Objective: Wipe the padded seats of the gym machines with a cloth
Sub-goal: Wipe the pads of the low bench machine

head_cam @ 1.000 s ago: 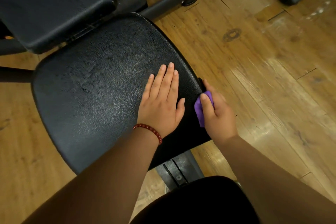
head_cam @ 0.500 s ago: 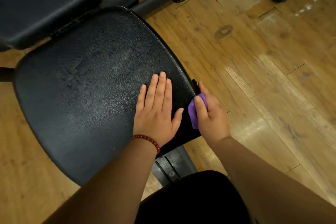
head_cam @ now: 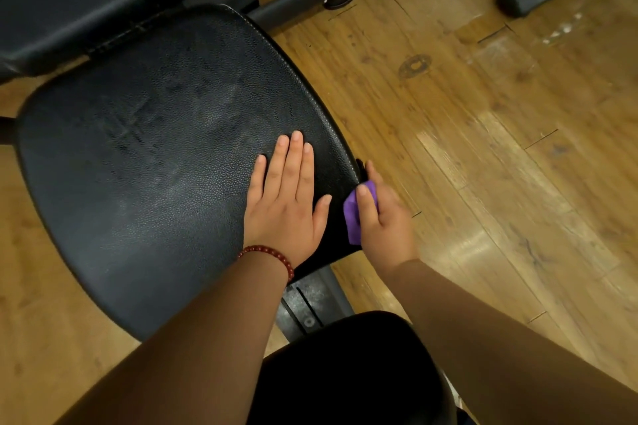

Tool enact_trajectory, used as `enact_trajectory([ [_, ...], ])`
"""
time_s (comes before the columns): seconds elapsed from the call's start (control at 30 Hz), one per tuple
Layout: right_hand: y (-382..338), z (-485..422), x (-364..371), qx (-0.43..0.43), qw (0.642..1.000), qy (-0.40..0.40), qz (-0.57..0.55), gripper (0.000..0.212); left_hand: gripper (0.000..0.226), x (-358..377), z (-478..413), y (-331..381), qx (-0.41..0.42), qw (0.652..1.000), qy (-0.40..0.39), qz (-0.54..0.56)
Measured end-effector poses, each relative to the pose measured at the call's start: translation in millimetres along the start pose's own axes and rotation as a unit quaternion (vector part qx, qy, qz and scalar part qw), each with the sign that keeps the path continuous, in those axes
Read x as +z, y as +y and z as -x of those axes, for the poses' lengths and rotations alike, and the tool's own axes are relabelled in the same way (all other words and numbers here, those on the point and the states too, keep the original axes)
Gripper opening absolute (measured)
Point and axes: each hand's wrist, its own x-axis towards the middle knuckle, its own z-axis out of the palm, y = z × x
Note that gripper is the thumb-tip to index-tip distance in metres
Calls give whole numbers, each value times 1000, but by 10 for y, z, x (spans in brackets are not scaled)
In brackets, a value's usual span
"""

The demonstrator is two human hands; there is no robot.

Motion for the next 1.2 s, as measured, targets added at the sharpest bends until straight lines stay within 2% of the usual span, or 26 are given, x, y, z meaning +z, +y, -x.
enact_trajectory([
  [0.17, 82, 206, -115, 31, 995, -58, 71, 48, 67, -109, 38, 72, -27, 998, -48, 9],
  [0.3, -79, 238, -292, 0, 981, -96, 169, 54, 67, -251, 232, 109, -21, 993, -111, 29],
  [0.43, -366, 360, -482, -90, 941, -131, 300, 55, 66, -562, 491, 119, -66, 983, -168, 37],
  [0.6, -737, 596, -606, -224, 859, -158, 433, 52, 64, -1069, 714, 65, -143, 968, -201, 47],
  [0.7, -961, 727, -648, -268, 836, -180, 445, 55, 63, -1387, 825, 59, -172, 963, -205, 41],
  [0.83, -1297, 939, -673, -335, 786, -203, 479, 57, 62, -1754, 1012, 70, -211, 956, -197, 42],
  [0.9, -1455, 1024, -669, -343, 766, -228, 493, 57, 61, -1895, 1131, 50, -238, 952, -188, 50],
  [1.03, -1683, 1143, -560, -399, 723, -277, 491, 48, 62, -2048, 1377, -73, -290, 939, -176, 55],
  [1.13, -1813, 1216, -380, -427, 703, -274, 498, 56, 62, -2100, 1544, -207, -315, 933, -162, 58],
  [1.2, -1874, 1268, -195, -429, 678, -308, 511, 58, 62, -2104, 1655, -327, -329, 929, -156, 64],
])
